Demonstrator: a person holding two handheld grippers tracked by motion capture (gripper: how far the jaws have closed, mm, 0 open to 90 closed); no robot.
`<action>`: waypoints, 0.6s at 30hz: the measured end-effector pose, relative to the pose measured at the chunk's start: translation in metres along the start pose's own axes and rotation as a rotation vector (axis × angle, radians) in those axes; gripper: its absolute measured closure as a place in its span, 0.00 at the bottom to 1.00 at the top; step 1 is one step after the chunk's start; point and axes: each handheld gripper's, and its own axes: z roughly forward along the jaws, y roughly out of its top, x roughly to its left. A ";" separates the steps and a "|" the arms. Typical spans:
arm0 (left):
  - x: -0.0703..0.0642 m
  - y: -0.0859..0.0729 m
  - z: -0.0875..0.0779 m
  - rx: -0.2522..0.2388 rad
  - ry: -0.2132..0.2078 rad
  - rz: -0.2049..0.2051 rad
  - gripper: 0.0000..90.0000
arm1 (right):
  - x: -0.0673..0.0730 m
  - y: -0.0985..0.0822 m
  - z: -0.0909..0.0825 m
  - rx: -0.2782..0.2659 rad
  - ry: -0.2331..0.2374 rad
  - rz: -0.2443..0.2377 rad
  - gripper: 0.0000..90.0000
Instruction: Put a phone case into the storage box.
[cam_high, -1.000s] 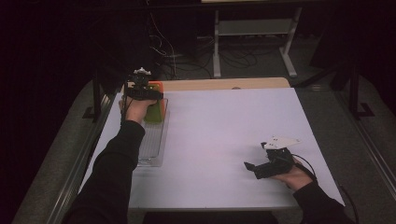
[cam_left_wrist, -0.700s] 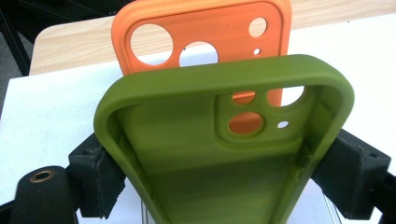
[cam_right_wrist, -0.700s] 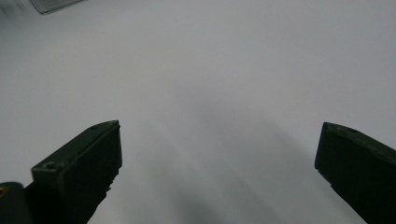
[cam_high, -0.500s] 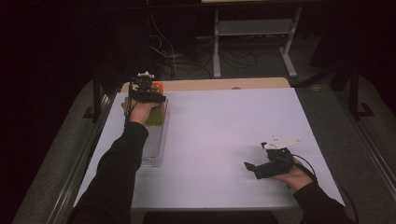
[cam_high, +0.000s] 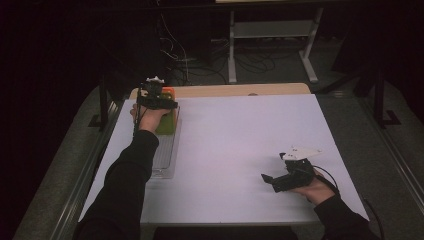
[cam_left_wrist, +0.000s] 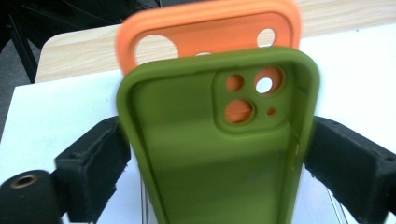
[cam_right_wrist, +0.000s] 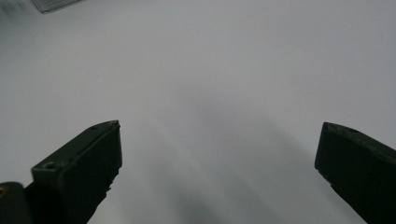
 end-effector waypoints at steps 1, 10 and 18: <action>0.001 0.000 0.000 0.002 0.002 0.011 0.07 | 0.000 0.000 0.000 -0.003 0.000 -0.001 0.00; 0.003 0.000 -0.005 -0.002 -0.014 0.009 0.03 | 0.000 0.000 0.000 -0.004 0.001 0.003 0.00; 0.006 0.001 -0.022 -0.028 -0.100 0.039 0.03 | 0.001 0.000 0.000 -0.006 0.003 0.001 0.00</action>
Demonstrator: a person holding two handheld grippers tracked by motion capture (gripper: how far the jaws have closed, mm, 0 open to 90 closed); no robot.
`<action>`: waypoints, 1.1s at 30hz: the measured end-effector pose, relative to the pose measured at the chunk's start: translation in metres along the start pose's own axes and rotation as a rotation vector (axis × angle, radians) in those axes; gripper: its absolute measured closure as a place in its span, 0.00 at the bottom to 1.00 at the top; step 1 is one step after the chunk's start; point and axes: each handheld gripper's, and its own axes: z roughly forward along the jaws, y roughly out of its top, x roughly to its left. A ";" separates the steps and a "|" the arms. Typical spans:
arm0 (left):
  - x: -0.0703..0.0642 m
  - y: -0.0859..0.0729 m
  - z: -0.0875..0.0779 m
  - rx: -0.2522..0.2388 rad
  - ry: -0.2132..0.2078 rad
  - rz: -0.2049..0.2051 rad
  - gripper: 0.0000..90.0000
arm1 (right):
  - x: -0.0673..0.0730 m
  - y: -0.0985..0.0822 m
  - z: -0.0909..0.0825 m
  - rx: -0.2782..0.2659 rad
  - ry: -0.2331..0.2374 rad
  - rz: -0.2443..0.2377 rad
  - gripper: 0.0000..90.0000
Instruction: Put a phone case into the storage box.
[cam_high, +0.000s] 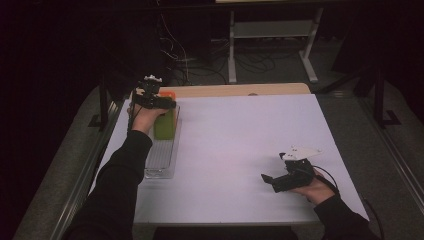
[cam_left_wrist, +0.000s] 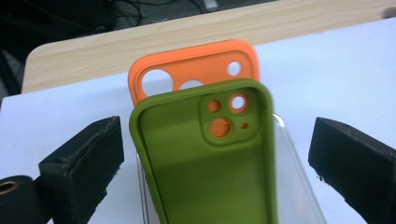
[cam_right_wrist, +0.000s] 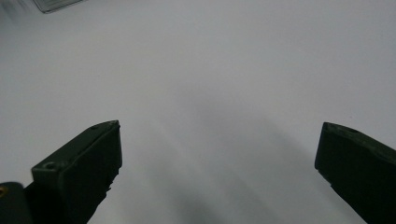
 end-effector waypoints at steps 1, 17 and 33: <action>0.000 0.000 -0.003 -0.003 -0.013 0.010 0.03 | 0.000 0.000 0.000 0.000 -0.001 0.000 0.00; -0.012 -0.017 -0.041 -0.060 -0.231 0.145 0.00 | 0.000 0.001 0.000 0.007 -0.005 -0.005 0.00; -0.029 -0.051 -0.069 -0.123 -0.378 0.265 0.00 | 0.000 0.001 0.000 0.007 0.003 -0.014 0.00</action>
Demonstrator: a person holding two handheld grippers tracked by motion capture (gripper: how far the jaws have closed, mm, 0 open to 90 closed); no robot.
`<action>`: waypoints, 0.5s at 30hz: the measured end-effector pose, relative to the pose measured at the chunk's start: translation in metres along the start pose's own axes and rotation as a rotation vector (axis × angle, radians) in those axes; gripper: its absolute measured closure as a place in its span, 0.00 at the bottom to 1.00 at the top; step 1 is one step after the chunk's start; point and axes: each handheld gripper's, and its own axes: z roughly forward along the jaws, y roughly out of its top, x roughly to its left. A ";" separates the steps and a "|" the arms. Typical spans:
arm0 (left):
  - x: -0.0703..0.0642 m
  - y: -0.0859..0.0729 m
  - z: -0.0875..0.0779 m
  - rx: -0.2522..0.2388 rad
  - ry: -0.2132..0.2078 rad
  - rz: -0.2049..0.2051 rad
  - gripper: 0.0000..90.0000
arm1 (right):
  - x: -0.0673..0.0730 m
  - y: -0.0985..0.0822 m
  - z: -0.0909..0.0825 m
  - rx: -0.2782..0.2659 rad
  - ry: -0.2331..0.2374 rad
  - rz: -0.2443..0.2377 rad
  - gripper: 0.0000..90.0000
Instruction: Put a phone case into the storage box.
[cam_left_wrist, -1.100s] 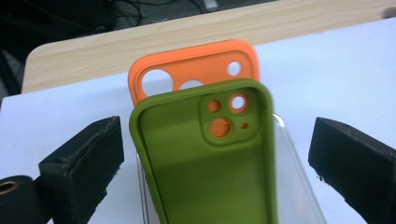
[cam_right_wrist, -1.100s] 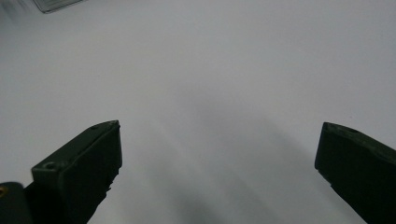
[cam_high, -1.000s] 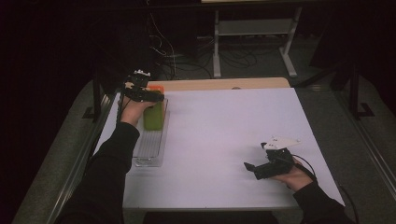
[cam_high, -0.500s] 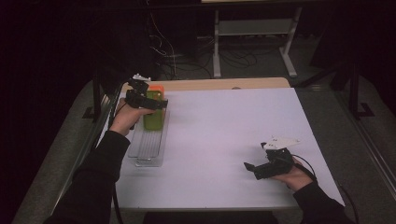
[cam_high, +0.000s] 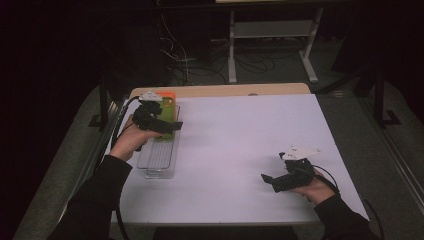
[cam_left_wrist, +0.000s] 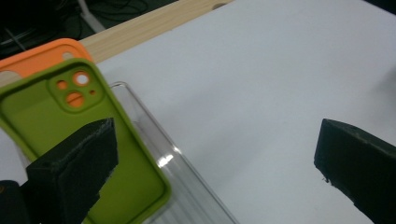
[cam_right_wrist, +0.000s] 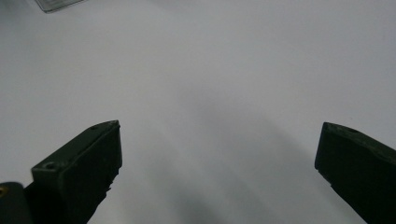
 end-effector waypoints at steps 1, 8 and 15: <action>-0.002 -0.002 -0.001 -0.002 -0.006 0.004 0.00 | 0.000 0.000 0.000 -0.001 0.002 -0.002 0.00; -0.012 -0.014 -0.007 -0.040 -0.046 0.028 0.00 | 0.001 0.000 0.001 0.009 0.004 0.013 0.00; -0.022 -0.031 -0.013 -0.068 -0.070 0.029 0.00 | 0.001 0.000 0.001 0.007 0.004 0.005 0.00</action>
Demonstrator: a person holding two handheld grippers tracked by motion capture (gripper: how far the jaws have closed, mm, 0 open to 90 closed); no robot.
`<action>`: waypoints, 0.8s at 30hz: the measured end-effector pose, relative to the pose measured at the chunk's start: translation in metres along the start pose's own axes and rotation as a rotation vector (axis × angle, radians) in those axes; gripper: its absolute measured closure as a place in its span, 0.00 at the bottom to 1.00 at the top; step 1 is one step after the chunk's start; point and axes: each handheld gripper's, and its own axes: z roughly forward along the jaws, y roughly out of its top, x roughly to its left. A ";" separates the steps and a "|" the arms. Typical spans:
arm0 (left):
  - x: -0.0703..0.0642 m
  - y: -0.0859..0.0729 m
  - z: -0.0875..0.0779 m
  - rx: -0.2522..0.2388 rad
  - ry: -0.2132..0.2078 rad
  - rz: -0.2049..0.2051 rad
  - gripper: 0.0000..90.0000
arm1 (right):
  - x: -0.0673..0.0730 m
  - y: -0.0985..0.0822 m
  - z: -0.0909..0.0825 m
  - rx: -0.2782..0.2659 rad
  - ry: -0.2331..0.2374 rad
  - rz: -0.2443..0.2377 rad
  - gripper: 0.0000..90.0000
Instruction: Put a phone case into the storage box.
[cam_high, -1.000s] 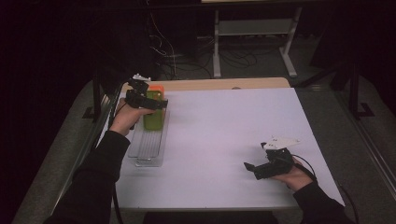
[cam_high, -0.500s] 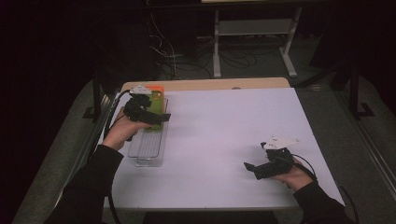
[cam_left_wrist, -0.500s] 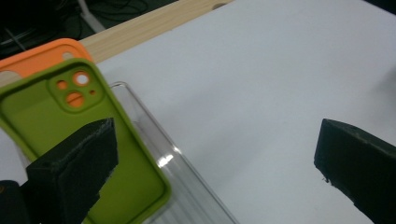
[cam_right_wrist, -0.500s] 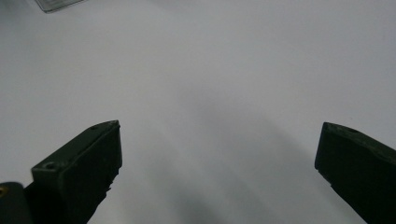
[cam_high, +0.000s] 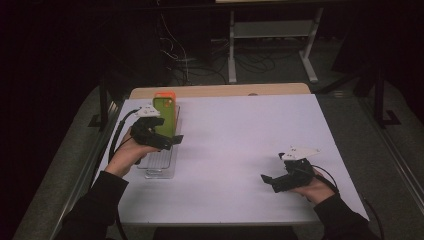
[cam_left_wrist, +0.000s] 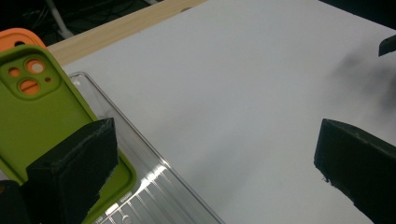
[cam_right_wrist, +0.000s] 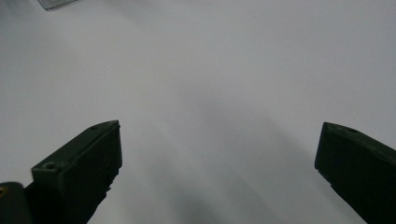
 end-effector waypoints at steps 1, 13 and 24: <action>0.000 -0.002 -0.001 -0.001 -0.003 0.006 0.00 | 0.000 0.000 0.000 0.000 0.000 0.000 0.00; -0.017 -0.033 -0.008 0.001 -0.042 0.035 0.00 | 0.000 0.001 0.000 0.002 0.003 -0.012 0.00; -0.028 -0.061 -0.012 -0.019 -0.059 0.028 0.00 | -0.001 0.005 -0.005 -0.018 -0.007 -0.014 0.00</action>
